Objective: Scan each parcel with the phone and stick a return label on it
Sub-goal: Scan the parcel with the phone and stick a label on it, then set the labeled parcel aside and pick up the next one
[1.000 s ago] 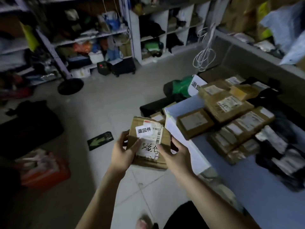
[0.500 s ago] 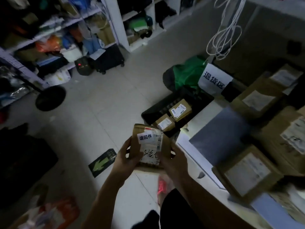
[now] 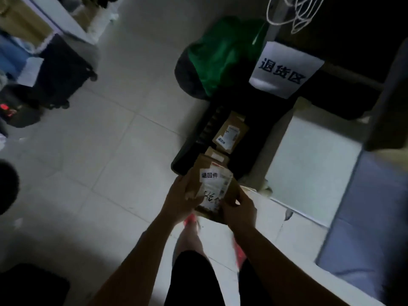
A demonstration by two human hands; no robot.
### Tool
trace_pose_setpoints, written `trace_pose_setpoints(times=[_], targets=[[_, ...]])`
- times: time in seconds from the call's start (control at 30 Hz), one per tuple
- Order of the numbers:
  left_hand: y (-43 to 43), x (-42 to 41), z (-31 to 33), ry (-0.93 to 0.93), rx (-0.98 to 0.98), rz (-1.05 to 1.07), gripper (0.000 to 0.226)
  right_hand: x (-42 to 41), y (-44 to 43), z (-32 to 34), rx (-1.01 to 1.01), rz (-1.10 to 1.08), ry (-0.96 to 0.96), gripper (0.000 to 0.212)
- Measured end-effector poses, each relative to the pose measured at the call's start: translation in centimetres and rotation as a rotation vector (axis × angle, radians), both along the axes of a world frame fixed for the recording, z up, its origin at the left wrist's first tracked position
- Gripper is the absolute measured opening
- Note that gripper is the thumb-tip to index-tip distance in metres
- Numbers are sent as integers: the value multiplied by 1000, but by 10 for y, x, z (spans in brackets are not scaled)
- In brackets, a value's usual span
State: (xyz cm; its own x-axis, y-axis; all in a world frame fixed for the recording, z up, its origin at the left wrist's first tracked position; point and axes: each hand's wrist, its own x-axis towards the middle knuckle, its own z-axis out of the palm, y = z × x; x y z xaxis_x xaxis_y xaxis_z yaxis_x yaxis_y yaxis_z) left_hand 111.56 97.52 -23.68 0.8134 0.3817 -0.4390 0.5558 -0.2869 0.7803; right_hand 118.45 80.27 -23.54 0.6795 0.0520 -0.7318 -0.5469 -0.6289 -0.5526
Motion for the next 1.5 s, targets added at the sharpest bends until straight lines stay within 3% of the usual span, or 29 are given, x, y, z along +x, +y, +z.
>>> trace_pose_setpoints(times=[0.2,0.33,0.47,0.67,0.8,0.97,1.1,1.3,1.5], targets=[[64,67,-138,112,-6,-137,74,47,58,-144,-112,-72,-35,49],[76,95,-256,202,68,-192,64,73,82,-257,-145,-125,-34,19],[79,112,-348,239,140,-218,60,86,88,-348,-180,-61,-93,54],[66,108,-382,261,205,-273,76,86,68,-389,-187,8,-98,66],[73,115,-332,357,416,-427,83,92,60,-343,-259,131,-99,72],[86,160,-212,225,726,-682,71,128,62,-228,-416,419,-266,65],[87,202,-89,60,901,-781,67,166,63,-107,-488,475,-453,60],[67,234,89,-110,1076,-870,63,179,40,78,-612,447,-595,55],[7,228,226,-288,1215,-970,67,139,-20,226,-726,256,-702,43]])
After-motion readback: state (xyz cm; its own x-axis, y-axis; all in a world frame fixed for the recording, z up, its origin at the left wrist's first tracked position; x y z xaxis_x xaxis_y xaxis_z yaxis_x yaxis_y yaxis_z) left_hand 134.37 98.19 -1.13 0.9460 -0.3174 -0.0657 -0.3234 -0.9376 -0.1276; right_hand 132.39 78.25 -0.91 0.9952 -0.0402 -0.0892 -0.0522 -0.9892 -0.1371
